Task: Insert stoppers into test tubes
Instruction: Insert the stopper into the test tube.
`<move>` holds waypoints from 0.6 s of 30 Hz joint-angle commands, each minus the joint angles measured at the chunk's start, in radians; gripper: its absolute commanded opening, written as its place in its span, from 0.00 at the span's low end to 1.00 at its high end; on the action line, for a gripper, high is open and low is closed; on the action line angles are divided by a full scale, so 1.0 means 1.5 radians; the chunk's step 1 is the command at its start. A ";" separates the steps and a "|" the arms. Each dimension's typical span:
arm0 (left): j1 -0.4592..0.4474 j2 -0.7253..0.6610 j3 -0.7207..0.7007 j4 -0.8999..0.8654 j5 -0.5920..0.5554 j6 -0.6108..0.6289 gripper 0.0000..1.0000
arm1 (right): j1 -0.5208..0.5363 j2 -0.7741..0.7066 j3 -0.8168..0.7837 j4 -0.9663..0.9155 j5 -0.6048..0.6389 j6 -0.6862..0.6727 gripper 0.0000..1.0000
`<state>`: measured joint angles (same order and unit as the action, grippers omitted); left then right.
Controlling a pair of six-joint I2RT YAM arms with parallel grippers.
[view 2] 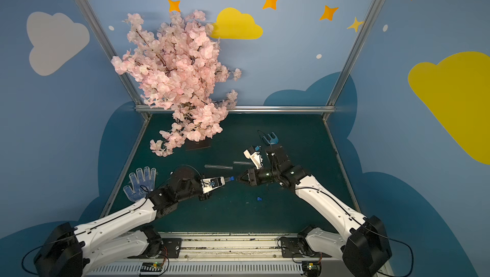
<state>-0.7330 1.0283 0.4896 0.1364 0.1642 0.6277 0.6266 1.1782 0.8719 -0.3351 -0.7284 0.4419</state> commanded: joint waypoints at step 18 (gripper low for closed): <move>0.002 -0.030 -0.006 0.020 0.061 0.003 0.02 | 0.010 0.033 0.037 0.022 -0.021 0.011 0.20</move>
<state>-0.7330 1.0000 0.4885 0.1444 0.2260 0.6304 0.6331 1.2167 0.8963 -0.3176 -0.7433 0.4599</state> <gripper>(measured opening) 0.155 0.199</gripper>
